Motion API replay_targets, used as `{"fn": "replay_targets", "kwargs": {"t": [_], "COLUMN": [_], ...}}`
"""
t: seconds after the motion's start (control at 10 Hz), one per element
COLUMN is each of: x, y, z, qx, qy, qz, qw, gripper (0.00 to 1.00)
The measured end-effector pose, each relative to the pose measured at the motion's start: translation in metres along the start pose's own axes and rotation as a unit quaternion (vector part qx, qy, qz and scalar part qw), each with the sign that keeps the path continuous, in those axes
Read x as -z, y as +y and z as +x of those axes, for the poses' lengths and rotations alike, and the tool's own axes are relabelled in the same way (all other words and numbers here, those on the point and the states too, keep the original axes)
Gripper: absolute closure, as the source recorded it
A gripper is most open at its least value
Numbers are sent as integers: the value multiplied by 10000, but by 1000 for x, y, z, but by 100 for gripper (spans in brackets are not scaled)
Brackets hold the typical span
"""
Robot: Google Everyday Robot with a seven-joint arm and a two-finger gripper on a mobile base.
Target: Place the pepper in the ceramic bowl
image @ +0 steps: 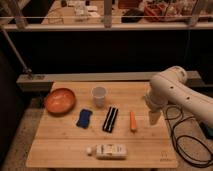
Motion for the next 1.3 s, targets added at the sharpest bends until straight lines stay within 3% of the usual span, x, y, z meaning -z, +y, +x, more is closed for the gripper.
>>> {"fn": "replay_targets", "kwargs": {"t": [0.7,1.3], "x": [-18,-36], "y": [-7,-10], "z": [-11,-18], "qx": [468,882], "qy": [-131,-237], "qz": [38,46], "qw": [9988,9958], "gripper": [20,20]}}
